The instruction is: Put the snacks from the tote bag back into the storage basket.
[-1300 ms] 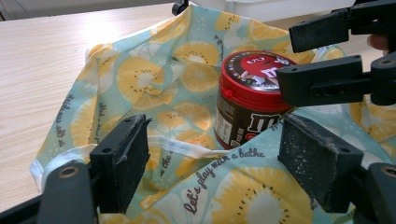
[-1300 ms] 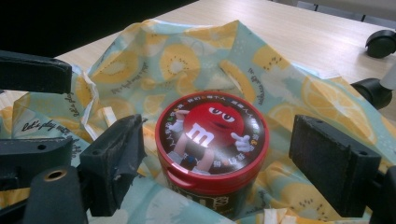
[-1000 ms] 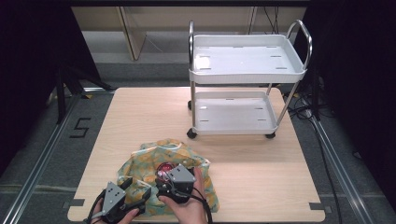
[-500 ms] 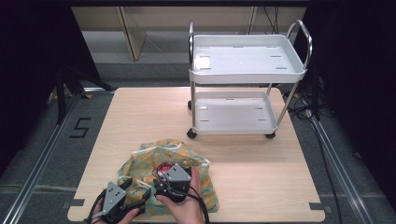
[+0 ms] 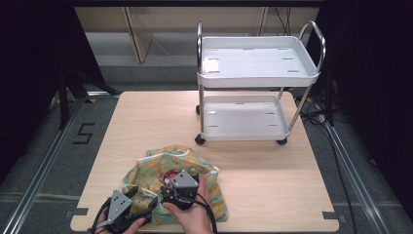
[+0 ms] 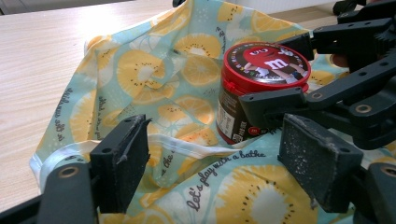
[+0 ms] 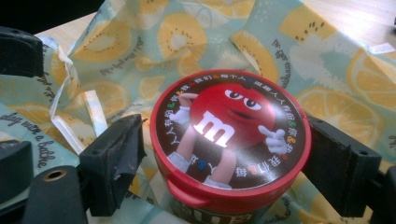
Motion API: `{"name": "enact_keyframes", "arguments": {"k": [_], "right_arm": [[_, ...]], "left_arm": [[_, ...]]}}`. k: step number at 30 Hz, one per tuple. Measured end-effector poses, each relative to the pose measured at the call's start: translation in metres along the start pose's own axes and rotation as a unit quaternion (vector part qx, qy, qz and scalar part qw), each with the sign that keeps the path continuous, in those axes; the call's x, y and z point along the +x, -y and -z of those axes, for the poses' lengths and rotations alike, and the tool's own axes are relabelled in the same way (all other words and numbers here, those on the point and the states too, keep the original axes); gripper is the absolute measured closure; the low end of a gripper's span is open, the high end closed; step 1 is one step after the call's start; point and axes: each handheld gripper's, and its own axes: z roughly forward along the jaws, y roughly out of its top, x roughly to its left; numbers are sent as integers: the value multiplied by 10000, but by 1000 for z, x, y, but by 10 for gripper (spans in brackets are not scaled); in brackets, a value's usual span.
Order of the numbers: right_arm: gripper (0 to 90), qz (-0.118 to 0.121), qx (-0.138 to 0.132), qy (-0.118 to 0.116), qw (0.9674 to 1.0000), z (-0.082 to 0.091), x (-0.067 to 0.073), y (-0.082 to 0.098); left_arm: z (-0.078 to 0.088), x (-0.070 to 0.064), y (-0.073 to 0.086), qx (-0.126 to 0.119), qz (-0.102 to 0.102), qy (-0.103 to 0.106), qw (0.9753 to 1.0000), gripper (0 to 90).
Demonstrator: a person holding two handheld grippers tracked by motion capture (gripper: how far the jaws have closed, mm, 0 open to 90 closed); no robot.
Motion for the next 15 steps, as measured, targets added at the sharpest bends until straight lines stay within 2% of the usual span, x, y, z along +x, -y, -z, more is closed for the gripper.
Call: {"name": "enact_keyframes", "arguments": {"k": [4,5,6,8,11,15], "right_arm": [[198,-19,76,46,10000,-1,0,1],[199,-20,63,-21,10000,-2,0,1],[202,-38,112,31,9999,-1,0,1],[208,-69,137,-22,9999,-3,0,1],[220,78,113,35,9999,-4,-2,2],[240,-25,139,57,9999,-5,-2,4]], "left_arm": [[0,0,0,12,-5,-5,10000,237],[0,0,0,10,-3,-5,10000,237],[0,0,0,16,-7,-6,10000,237],[0,0,0,14,1,-8,10000,237],[-1,0,0,10,6,-8,10000,236],[-2,0,1,-15,-13,34,10000,237]]}}
